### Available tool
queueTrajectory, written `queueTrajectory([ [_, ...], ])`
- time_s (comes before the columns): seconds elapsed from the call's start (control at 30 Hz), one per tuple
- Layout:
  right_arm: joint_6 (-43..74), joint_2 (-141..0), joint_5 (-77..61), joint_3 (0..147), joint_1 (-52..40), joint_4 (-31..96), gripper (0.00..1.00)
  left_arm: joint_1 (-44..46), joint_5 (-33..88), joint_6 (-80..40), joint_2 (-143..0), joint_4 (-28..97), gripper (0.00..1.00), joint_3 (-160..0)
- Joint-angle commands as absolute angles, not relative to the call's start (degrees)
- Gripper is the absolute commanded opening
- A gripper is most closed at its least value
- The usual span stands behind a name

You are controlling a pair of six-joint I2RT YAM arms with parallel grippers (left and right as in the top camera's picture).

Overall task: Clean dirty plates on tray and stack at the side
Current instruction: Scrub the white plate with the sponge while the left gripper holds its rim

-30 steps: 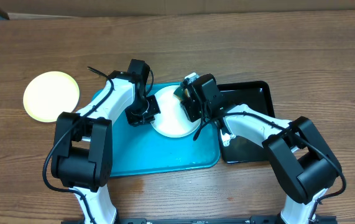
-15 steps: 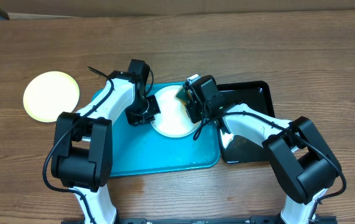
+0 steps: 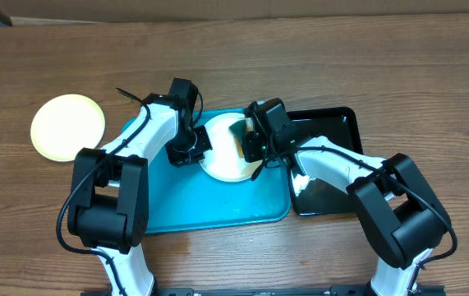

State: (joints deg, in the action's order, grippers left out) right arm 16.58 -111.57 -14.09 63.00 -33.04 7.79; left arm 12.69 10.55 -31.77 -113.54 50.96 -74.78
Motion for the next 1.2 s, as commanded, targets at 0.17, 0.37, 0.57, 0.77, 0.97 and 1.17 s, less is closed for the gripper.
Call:
queueTrajectory([
  [0.17, 18.1, -108.4, -21.1, 69.1, -30.1, 10.3, 0.04, 13.1, 8.4, -31.2, -115.8, 50.9, 0.05, -73.6],
  [0.37, 18.1, -106.5, -17.9, 71.0, -29.1, 19.2, 0.04, 13.1, 8.4, -31.2, -115.8, 50.9, 0.05, -73.6],
  [0.57, 20.0, -106.6, -10.2, 67.6, -29.2, 25.1, 0.04, 13.1, 8.4, -31.3, -115.8, 50.9, 0.05, -73.6],
  [0.77, 21.8, -106.6, -9.0, 64.8, -29.2, 23.2, 0.04, 13.1, 8.4, -31.2, -115.8, 50.9, 0.04, -73.6],
  [0.97, 25.8, -106.6, -8.8, 64.0, -29.2, 21.9, 0.04, 13.1, 8.4, -31.2, -115.8, 50.9, 0.04, -73.6],
  [1.17, 32.9, -106.7, -6.4, 64.0, -29.2, 21.9, 0.04, 13.1, 8.4, -31.2, -115.8, 51.0, 0.04, -73.6],
])
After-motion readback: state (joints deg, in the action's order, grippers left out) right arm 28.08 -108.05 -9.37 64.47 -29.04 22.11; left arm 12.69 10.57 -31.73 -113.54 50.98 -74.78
